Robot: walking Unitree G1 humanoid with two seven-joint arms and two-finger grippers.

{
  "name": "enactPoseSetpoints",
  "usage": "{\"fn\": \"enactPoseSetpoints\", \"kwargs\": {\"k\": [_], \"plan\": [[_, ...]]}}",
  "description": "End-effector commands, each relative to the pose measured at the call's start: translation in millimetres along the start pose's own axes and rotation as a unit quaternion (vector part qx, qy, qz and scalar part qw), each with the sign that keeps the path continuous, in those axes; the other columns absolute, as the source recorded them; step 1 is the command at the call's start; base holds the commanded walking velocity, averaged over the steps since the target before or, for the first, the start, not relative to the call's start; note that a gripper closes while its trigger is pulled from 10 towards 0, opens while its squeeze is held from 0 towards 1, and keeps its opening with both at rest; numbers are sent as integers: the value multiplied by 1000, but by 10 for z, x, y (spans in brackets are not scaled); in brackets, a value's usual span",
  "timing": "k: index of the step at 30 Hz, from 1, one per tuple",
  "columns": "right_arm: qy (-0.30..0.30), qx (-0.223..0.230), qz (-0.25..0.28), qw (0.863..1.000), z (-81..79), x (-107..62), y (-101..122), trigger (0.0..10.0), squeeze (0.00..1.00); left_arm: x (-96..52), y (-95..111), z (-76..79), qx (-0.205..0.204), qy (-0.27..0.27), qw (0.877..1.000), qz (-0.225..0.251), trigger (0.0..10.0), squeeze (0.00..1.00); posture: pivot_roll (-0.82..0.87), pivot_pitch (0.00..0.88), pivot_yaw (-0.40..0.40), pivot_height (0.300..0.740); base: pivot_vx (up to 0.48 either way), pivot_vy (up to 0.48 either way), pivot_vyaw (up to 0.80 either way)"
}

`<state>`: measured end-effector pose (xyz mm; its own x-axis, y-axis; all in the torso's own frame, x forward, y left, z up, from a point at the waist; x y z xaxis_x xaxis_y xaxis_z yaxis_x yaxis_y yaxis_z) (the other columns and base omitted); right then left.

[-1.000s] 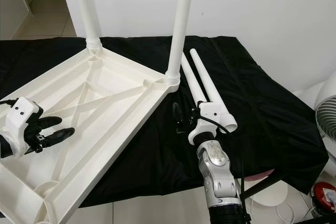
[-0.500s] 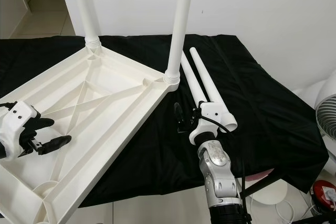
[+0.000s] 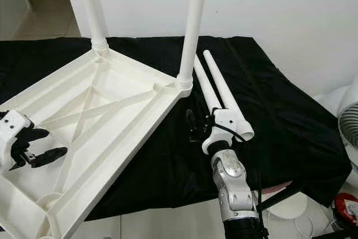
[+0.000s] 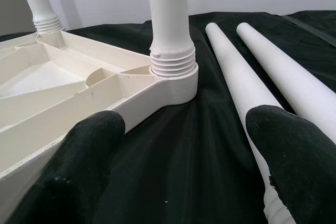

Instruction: Building children table

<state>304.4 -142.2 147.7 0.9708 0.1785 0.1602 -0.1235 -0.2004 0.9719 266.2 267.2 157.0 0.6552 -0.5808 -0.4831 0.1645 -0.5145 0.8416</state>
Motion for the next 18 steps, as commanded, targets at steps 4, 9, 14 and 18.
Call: {"fn": "enactPoseSetpoints", "kwargs": {"k": [4,9,14,18], "plan": [[-2,-8,2,1000,19,-6,13,10000,0,68,-76,-22,35,-6,999,-29,10000,0,56,96,-44,740,0,0,0],[-2,-7,2,1000,10,1,12,10000,0,105,-63,-63,53,3,998,-34,10000,0,58,95,-42,740,0,0,0],[-4,-7,3,1000,12,-4,13,10000,0,138,46,-155,87,26,996,-26,10000,0,51,95,-36,740,0,0,0],[-7,-7,3,1000,20,-11,11,10000,0,132,81,-171,97,31,995,-22,10000,0,49,95,-32,740,0,0,0]]}}
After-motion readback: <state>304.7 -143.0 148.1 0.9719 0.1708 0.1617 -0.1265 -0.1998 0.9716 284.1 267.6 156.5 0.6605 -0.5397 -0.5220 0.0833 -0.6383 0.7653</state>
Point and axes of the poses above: a point about 5 cm out from each wrist's last joint towards the gripper, its own x axis pointing out of the wrist towards the gripper, its own y axis along the axis of the wrist's last joint, z = x × y, the point moved 1 cm from there along x, pointing out of the wrist towards the gripper, and after that the axes turned 6 degrees about x, right-handed, at the moved point
